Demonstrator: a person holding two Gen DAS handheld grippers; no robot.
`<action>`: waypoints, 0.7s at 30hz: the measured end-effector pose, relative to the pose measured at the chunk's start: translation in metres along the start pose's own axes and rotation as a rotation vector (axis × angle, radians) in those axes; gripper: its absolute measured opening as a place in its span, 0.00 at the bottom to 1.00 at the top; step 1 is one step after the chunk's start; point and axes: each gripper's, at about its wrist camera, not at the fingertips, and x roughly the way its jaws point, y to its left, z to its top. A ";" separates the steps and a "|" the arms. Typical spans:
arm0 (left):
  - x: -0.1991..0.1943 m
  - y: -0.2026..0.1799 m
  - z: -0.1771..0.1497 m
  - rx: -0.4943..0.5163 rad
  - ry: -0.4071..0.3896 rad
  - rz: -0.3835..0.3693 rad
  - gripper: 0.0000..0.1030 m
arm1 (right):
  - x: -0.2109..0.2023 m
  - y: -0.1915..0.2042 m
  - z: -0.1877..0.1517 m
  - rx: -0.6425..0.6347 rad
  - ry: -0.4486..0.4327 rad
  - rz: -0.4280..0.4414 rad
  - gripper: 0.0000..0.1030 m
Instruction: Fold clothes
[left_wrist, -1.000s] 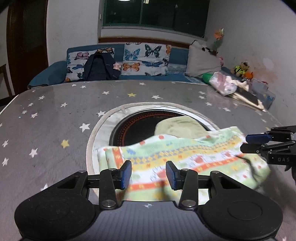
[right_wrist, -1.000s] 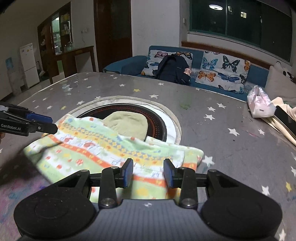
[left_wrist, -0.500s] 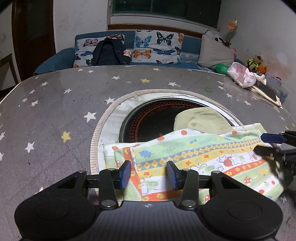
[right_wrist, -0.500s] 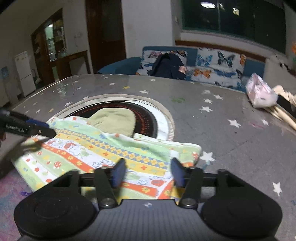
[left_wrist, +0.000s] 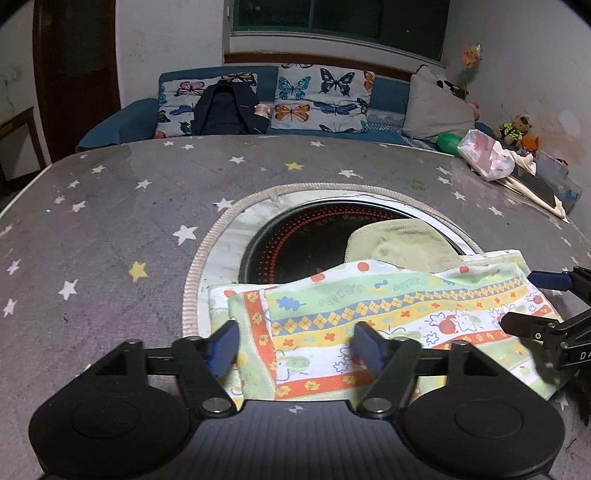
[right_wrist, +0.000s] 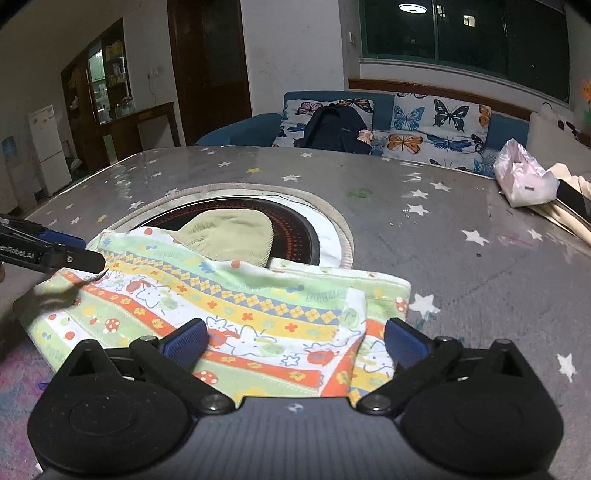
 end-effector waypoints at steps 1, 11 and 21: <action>-0.002 0.000 0.000 -0.003 -0.005 0.001 0.74 | 0.000 0.000 0.000 0.001 0.000 0.001 1.00; -0.030 0.012 -0.007 -0.035 -0.083 0.043 1.00 | 0.000 -0.001 0.000 -0.018 0.016 0.007 1.00; -0.051 0.033 -0.013 -0.094 -0.104 0.071 1.00 | -0.020 -0.004 0.001 0.067 0.001 0.033 1.00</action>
